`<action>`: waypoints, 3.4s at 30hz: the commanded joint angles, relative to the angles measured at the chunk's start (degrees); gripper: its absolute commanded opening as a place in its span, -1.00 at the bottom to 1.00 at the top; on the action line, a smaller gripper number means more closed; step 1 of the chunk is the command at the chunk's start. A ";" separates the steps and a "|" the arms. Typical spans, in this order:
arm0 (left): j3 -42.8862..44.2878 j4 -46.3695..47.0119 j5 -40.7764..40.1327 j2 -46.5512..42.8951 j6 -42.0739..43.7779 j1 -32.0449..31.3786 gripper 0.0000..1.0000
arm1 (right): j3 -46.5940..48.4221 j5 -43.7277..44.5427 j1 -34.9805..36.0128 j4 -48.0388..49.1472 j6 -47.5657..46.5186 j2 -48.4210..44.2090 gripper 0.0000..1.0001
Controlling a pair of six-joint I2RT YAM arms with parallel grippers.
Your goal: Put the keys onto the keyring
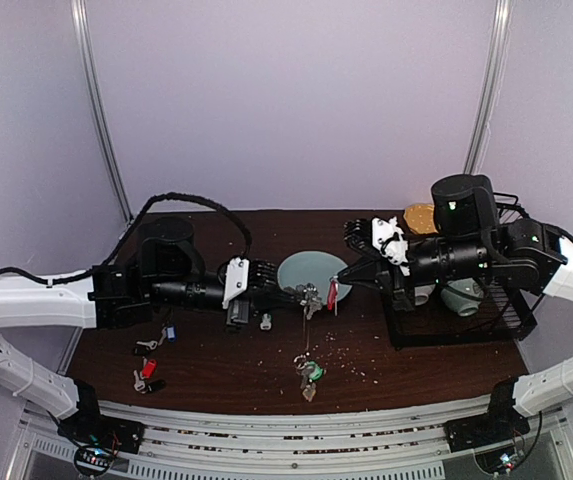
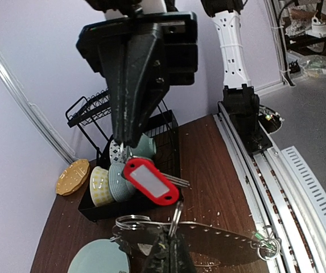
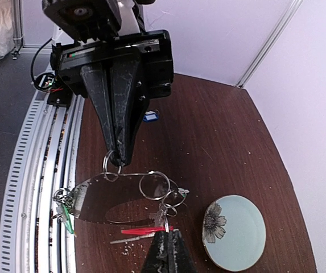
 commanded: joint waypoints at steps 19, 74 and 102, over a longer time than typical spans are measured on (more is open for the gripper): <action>10.29 -12.83 31.63 2.88 7.01 5.67 -1.00 | 4.82 10.79 3.98 0.14 -26.55 -1.95 -1.00; 15.91 -22.41 29.14 9.16 8.36 7.17 -1.00 | 8.73 22.13 19.53 -7.08 -34.43 8.57 -1.00; 15.47 -20.74 29.79 9.45 7.49 7.35 -1.00 | 7.64 23.54 19.49 -7.86 -34.60 6.26 -1.00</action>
